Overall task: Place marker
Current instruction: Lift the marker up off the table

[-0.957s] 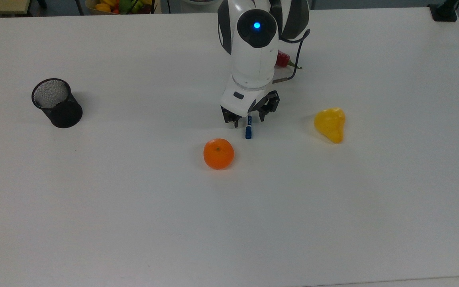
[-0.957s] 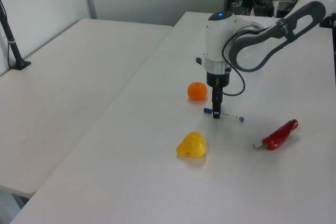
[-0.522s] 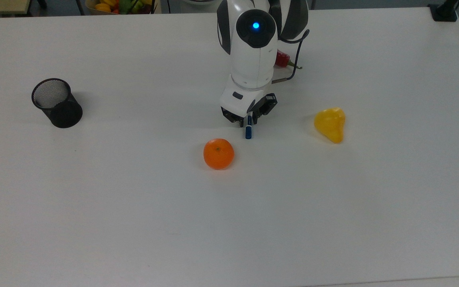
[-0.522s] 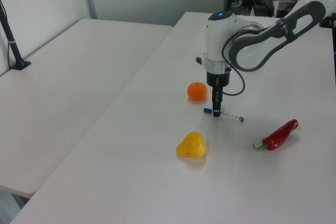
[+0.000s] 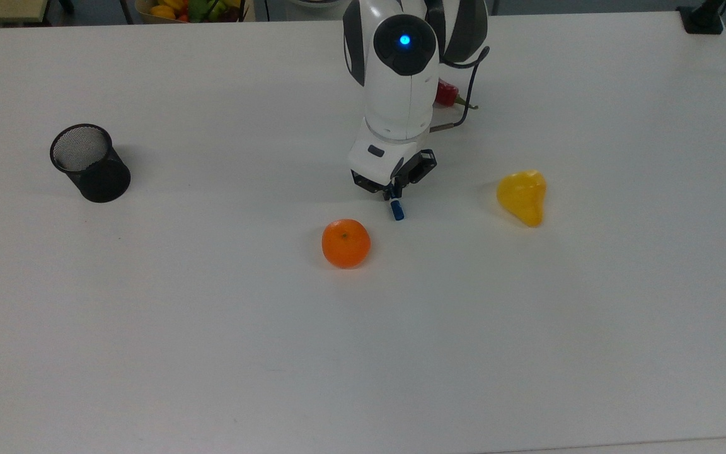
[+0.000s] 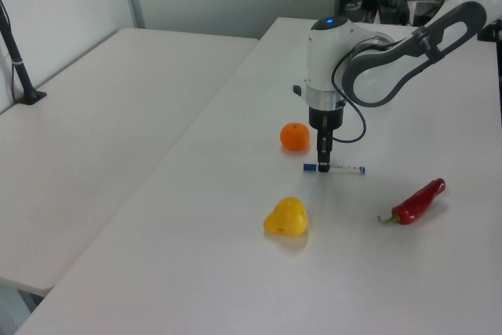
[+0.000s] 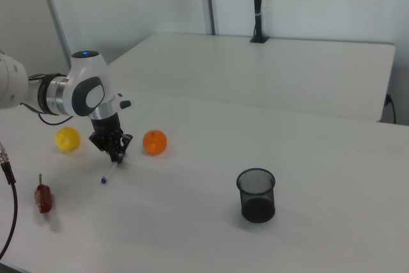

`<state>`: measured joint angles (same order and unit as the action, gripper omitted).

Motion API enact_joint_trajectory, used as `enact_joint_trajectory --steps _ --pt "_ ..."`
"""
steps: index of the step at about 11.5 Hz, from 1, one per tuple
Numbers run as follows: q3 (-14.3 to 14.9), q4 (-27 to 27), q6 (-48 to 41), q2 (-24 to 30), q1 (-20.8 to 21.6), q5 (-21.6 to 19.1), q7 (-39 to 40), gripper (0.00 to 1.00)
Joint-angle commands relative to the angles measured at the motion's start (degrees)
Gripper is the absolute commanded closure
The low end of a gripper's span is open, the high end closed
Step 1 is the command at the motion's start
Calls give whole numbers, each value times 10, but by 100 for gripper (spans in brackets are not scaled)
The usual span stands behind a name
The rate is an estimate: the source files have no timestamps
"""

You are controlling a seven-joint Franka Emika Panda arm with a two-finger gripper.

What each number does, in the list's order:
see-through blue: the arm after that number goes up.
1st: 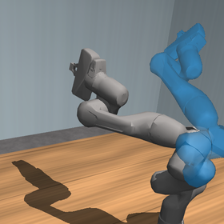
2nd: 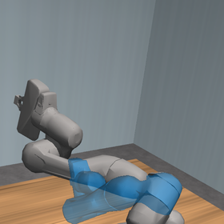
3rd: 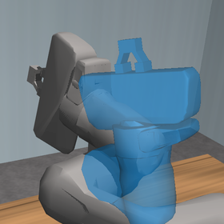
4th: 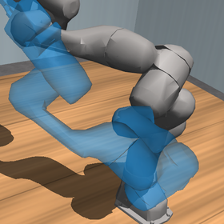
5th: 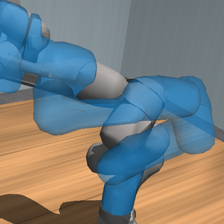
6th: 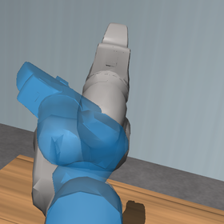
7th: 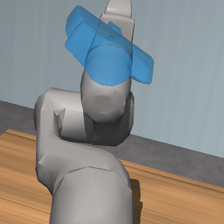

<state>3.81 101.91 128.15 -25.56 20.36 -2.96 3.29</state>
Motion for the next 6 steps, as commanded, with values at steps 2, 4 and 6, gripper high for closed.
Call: enact_joint_trajectory --steps 2,4,6 --pt "8 10 -3 32 0 8 -5 100" --pt "8 4 -52 66 -5 8 -2 100" --pt "8 2 -112 113 -15 5 0 100"
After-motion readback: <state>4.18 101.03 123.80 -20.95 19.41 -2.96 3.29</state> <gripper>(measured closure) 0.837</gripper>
